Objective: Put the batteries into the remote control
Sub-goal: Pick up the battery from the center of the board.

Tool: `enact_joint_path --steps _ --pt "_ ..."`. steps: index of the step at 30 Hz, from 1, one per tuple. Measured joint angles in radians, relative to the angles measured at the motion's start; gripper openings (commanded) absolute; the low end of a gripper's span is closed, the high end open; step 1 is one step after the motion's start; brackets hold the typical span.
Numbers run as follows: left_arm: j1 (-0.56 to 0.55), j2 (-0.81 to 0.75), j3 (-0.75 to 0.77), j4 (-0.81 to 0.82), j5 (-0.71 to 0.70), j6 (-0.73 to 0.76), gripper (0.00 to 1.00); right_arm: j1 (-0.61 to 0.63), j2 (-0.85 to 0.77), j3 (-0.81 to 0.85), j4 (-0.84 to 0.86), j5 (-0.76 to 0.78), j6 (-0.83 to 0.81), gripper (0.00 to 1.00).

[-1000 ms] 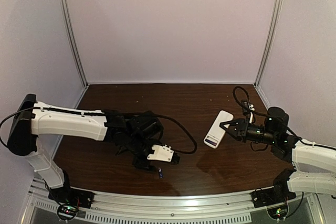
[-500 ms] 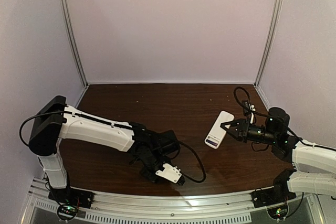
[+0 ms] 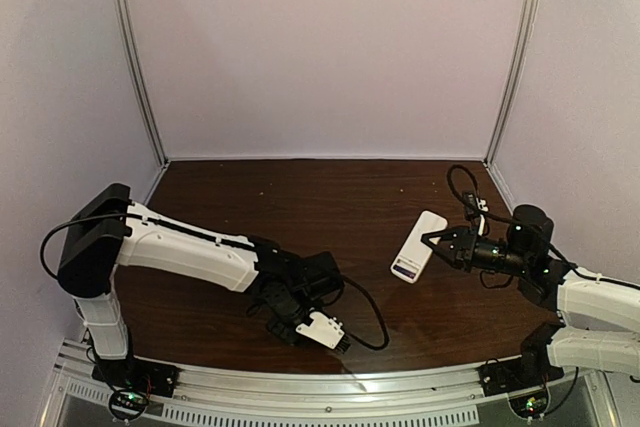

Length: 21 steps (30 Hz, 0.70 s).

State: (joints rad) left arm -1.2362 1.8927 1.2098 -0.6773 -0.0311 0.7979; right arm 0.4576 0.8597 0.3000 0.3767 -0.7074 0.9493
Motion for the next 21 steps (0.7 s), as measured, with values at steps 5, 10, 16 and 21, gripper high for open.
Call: enact_joint_path --steps 5,10,16,21 --pt "0.005 0.009 0.006 0.002 -0.011 0.002 0.23 0.0 -0.002 -0.006 0.0 -0.001 0.0 0.0" --pt "0.013 0.024 0.026 -0.001 -0.01 -0.006 0.19 0.0 -0.002 -0.008 -0.002 -0.003 -0.001 0.0" --pt "0.026 0.044 0.052 -0.007 -0.005 -0.051 0.07 0.0 0.0 -0.008 -0.016 -0.008 -0.006 0.0" --pt "0.03 0.051 0.064 -0.01 0.009 -0.098 0.07 -0.004 0.014 -0.008 -0.045 -0.015 -0.023 0.0"
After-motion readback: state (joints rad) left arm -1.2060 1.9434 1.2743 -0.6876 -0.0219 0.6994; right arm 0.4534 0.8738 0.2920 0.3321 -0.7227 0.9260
